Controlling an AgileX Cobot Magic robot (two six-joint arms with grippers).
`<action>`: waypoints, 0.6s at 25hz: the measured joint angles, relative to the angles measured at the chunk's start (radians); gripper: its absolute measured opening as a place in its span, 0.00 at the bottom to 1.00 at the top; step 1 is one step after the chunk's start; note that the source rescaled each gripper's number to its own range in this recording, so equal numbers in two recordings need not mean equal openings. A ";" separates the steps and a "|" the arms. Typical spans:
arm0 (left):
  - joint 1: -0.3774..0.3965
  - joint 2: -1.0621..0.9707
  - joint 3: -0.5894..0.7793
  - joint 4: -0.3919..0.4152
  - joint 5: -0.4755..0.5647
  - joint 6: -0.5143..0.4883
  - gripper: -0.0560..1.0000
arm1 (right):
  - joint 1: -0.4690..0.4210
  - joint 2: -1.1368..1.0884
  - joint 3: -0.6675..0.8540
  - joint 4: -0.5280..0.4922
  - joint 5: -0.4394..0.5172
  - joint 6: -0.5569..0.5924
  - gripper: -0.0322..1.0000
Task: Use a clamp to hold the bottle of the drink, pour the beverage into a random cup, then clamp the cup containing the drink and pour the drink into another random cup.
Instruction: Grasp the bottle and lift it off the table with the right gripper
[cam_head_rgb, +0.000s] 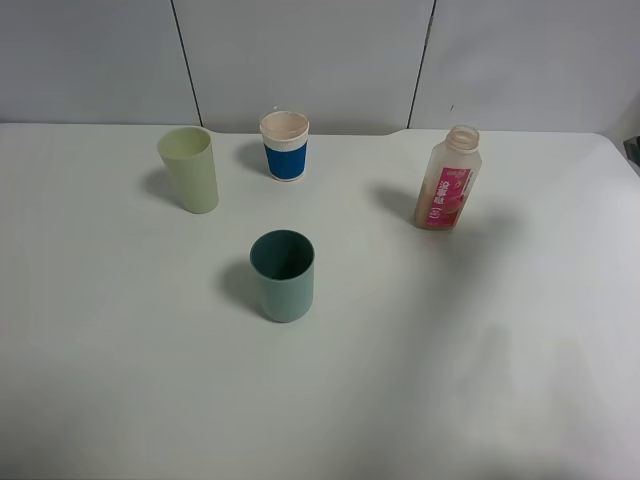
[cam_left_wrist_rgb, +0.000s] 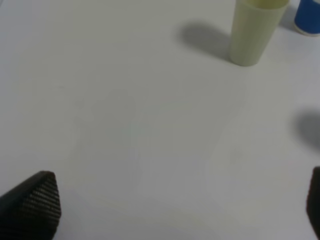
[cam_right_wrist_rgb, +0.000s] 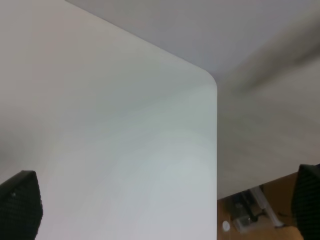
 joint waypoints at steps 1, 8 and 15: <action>0.000 0.000 0.000 0.000 0.000 0.000 1.00 | -0.004 0.009 0.000 -0.002 -0.010 0.000 1.00; 0.000 0.000 0.000 0.000 0.000 0.000 1.00 | -0.011 0.070 0.043 -0.048 -0.122 -0.001 1.00; 0.000 0.000 0.000 0.000 0.000 0.000 1.00 | -0.103 0.283 0.087 -0.136 -0.405 0.003 1.00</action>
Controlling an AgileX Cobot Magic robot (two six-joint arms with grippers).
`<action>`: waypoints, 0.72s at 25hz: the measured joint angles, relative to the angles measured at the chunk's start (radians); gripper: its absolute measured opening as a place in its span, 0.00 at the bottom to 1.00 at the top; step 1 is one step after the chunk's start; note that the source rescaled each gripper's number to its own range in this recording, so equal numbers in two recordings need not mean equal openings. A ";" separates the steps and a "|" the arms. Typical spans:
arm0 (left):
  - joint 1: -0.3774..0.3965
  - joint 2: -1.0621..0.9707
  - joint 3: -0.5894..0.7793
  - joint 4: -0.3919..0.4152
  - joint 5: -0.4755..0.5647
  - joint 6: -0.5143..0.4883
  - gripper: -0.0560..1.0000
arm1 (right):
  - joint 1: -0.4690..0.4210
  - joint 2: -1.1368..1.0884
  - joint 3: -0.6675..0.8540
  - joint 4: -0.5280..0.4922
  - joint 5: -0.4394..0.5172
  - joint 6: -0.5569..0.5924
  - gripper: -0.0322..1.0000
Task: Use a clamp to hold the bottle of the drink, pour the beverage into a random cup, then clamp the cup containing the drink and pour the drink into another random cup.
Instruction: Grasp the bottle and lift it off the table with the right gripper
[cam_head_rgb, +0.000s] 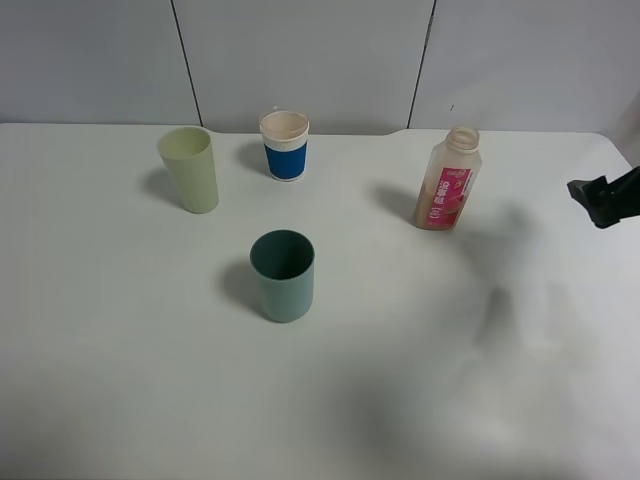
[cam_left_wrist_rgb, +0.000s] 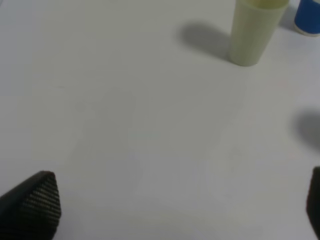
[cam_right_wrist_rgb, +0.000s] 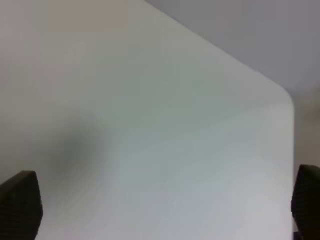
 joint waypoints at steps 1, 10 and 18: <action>0.000 0.000 0.000 0.000 0.000 0.000 1.00 | -0.013 0.017 0.000 -0.010 -0.021 0.006 1.00; 0.000 0.000 0.000 0.000 0.000 0.000 1.00 | -0.071 0.194 -0.026 -0.144 -0.165 0.050 1.00; 0.000 0.000 0.000 0.000 0.000 0.000 1.00 | -0.071 0.389 -0.141 -0.214 -0.280 0.050 1.00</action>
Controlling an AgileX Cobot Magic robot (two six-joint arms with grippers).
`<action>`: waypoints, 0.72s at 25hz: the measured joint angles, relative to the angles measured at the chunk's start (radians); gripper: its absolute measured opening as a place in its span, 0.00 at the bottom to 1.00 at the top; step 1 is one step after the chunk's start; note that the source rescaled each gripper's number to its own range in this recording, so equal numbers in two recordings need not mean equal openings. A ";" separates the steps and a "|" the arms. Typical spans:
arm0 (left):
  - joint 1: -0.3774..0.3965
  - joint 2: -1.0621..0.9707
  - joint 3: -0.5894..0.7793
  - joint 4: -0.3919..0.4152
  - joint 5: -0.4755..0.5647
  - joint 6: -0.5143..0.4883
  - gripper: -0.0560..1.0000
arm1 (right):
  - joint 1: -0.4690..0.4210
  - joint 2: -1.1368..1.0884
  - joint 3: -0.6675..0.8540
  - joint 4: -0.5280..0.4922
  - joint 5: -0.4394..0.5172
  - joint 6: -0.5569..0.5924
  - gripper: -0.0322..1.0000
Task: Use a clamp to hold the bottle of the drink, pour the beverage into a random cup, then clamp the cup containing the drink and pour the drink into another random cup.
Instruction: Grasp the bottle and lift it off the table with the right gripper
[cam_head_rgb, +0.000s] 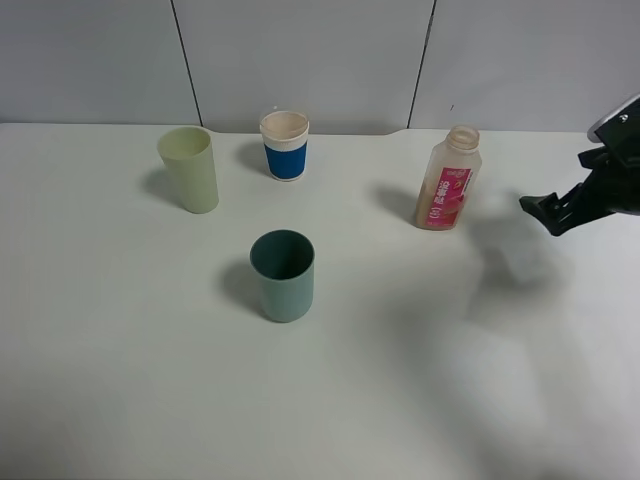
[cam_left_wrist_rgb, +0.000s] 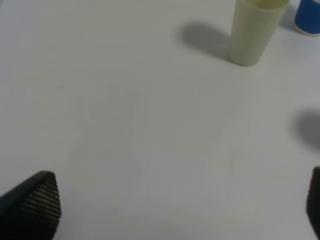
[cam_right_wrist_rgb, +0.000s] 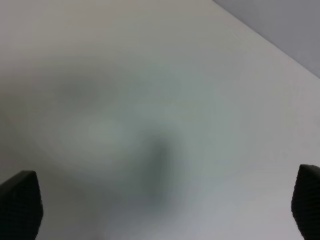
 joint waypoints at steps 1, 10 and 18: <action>0.000 0.000 0.000 0.000 0.000 0.000 1.00 | 0.000 0.036 -0.021 -0.013 -0.013 0.000 1.00; 0.000 0.000 0.000 0.000 0.000 0.000 1.00 | 0.000 0.192 -0.154 -0.153 -0.097 0.139 1.00; 0.000 0.000 0.000 0.000 0.000 0.000 1.00 | 0.000 0.192 -0.191 -0.309 -0.227 0.262 1.00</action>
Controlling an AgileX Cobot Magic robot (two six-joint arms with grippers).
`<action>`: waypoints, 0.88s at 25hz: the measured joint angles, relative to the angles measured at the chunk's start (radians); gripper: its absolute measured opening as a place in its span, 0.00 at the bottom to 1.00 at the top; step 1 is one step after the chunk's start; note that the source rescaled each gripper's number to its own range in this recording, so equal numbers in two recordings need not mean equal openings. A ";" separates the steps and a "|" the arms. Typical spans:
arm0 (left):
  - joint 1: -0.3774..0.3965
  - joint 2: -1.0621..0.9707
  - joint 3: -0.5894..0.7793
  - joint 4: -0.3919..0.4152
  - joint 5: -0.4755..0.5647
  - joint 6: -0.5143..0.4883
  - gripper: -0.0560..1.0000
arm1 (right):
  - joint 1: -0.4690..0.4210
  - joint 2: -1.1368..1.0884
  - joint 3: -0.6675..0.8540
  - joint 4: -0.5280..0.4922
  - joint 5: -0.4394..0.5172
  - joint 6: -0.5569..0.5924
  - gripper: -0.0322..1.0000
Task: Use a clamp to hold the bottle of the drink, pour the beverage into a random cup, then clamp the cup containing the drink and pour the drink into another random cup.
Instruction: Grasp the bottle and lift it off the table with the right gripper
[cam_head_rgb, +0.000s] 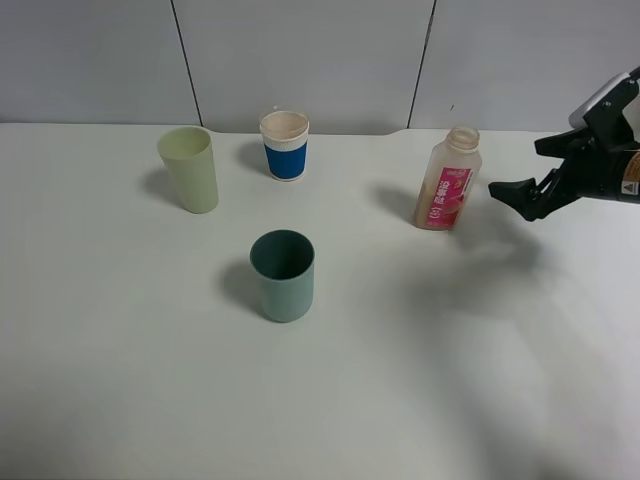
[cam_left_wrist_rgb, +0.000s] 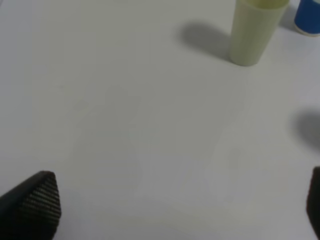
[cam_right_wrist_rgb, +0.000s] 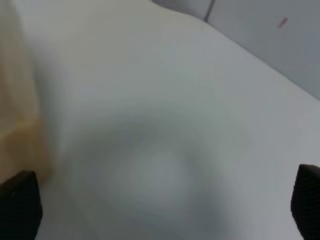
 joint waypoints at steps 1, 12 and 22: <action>0.000 0.000 0.000 0.000 0.000 0.000 1.00 | 0.000 0.000 0.000 -0.012 -0.005 0.000 1.00; 0.000 0.000 0.000 0.000 0.000 0.000 1.00 | -0.009 0.037 -0.002 -0.123 -0.047 0.051 1.00; 0.000 0.000 0.000 0.000 0.000 0.000 1.00 | -0.009 0.113 -0.002 -0.203 -0.137 -0.002 0.97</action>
